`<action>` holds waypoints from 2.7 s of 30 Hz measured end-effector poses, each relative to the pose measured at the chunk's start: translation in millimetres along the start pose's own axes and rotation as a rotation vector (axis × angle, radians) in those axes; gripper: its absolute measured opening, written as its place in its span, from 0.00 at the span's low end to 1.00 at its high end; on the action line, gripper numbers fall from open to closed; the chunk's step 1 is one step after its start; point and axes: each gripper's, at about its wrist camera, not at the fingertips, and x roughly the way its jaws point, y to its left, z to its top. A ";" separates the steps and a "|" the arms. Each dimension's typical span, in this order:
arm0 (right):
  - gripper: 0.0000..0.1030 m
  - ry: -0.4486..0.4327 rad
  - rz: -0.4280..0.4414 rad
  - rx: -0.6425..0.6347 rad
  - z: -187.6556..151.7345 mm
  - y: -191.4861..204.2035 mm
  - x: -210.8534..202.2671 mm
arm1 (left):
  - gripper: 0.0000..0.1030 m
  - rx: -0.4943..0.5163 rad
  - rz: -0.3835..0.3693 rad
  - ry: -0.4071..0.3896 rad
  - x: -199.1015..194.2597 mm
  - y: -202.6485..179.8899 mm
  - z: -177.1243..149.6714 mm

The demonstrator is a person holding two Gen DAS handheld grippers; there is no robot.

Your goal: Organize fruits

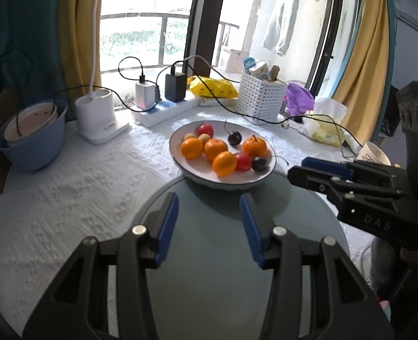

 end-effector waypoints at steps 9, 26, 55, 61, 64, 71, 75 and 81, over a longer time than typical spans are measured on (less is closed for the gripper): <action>0.31 -0.037 -0.016 -0.023 -8.1 15.2 -29.0 | 0.48 0.016 0.016 -0.052 -31.1 -3.9 -10.9; 0.36 -0.185 -0.068 -0.085 -14.1 41.7 -106.8 | 0.63 0.062 0.028 -0.221 -109.6 -25.5 -11.9; 0.69 -0.327 -0.142 -0.039 -39.4 41.2 -183.3 | 0.95 0.072 0.194 -0.420 -190.8 -35.4 -33.6; 0.69 -0.296 -0.150 -0.041 -41.8 38.2 -171.6 | 0.95 0.058 0.189 -0.411 -189.9 -32.6 -33.8; 0.69 -0.291 -0.157 -0.036 -42.3 34.7 -169.3 | 0.95 0.059 0.187 -0.406 -189.1 -33.4 -33.6; 0.69 -0.291 -0.163 -0.026 -43.3 28.5 -168.9 | 0.95 0.063 0.184 -0.407 -189.5 -34.9 -34.3; 0.69 -0.293 -0.162 -0.029 -43.6 29.2 -169.5 | 0.95 0.068 0.181 -0.407 -189.9 -36.9 -33.6; 0.69 -0.292 -0.166 -0.028 -44.1 29.3 -169.3 | 0.95 0.063 0.184 -0.410 -189.5 -37.7 -32.3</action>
